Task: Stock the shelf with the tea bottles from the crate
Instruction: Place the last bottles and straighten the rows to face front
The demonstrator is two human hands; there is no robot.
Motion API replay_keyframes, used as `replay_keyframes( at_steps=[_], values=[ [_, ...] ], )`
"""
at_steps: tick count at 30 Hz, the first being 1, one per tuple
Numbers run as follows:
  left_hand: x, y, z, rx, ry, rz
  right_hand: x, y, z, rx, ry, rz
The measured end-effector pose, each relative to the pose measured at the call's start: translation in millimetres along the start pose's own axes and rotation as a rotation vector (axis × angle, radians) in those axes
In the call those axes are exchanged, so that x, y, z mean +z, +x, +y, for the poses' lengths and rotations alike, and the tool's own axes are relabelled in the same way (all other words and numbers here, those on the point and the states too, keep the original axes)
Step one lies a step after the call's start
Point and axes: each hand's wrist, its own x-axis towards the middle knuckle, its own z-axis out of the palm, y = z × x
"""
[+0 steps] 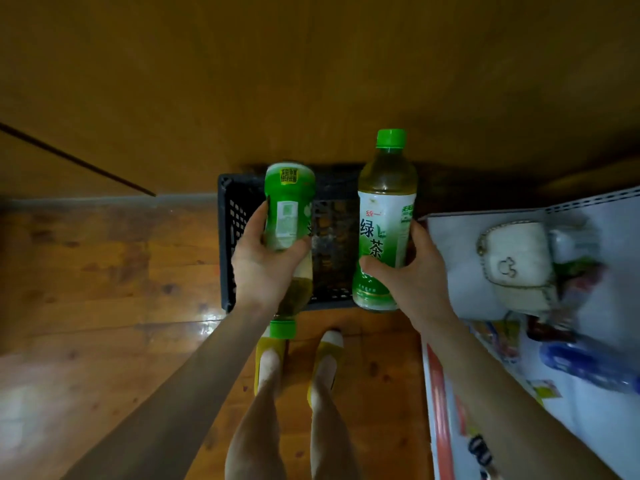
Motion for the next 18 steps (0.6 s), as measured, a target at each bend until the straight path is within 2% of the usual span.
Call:
replay_keyframes(
  at_steps=[4,10,18],
  values=[
    [-45.7,-47.4,82.8,0.126,0.0,-0.068,-53.9,-53.0,-76.2,-0.059,0.014,0.068],
    [-99.1,-107.0,210.5,0.408,0.027,-0.208,-131.3,-134.6,-173.4,-0.144,0.076,0.27],
    [-107.4,-206.1,335.9,0.67,-0.13,-0.423,-233.4,-244.2,-260.8,-0.282,0.148,0.531]
  ],
)
